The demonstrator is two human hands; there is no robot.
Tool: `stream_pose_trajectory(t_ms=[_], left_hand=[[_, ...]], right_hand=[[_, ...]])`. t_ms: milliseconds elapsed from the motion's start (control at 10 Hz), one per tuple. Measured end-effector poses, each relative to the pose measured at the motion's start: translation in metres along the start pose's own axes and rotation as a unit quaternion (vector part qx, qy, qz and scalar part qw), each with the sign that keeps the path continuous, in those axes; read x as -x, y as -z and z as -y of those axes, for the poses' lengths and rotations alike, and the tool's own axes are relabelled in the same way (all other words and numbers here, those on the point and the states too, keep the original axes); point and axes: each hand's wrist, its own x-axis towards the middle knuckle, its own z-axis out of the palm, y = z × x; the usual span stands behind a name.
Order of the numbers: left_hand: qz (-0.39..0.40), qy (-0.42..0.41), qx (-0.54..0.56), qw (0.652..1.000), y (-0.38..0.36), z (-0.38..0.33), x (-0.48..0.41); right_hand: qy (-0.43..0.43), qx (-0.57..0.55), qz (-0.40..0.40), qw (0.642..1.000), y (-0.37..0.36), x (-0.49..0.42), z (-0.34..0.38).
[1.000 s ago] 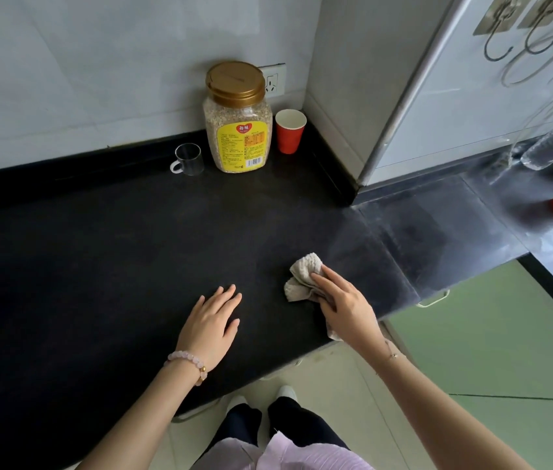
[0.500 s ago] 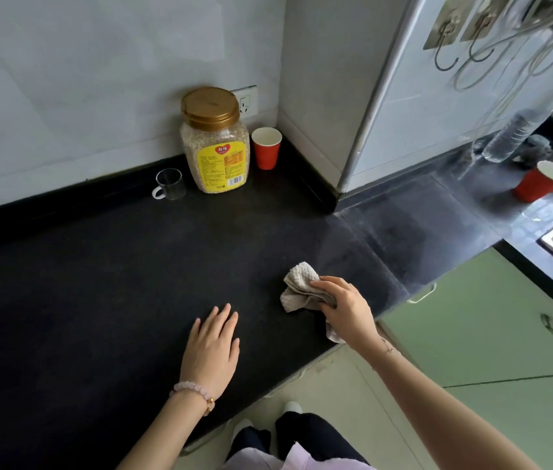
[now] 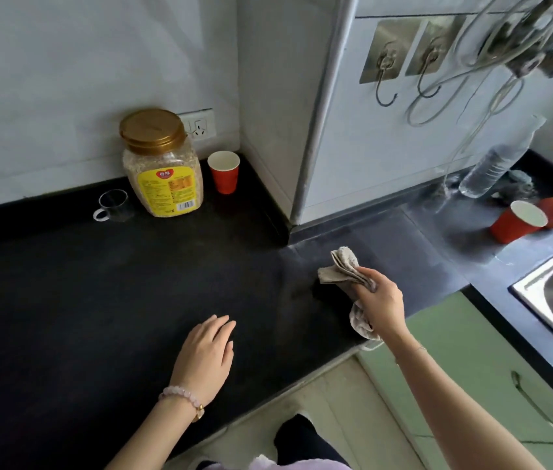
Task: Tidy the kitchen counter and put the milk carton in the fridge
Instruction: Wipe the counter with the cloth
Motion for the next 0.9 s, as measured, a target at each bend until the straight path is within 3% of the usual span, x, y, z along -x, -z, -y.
stream_pose_trajectory(t_ms=[100,300,400,500,600,900], left_hand=[[-0.001,0.004,-0.027,1.0,-0.013,-0.034,-0.026],[0.028,0.101,-0.058,0.993,-0.028,-0.064,-0.038],[0.031,0.125,-0.078,0.989,-0.034,-0.071,-0.035],[0.039,0.148,-0.087,0.984,-0.034,-0.076,-0.036],[0.05,0.161,-0.088,0.982,-0.033,-0.079,-0.035],[0.086,0.137,-0.021,0.987,-0.028,-0.073,-0.031]], right_hand=[[-0.014,0.0,-0.008,1.0,0.025,-0.043,-0.006],[0.001,0.036,0.035,0.999,0.031,-0.113,0.002],[0.055,0.12,0.113,0.985,0.021,-0.123,0.001],[0.117,0.206,0.145,0.961,0.016,-0.122,-0.01],[0.148,0.217,0.157,0.952,0.019,-0.116,-0.015],[0.095,0.238,0.28,0.925,0.067,-0.113,0.011]])
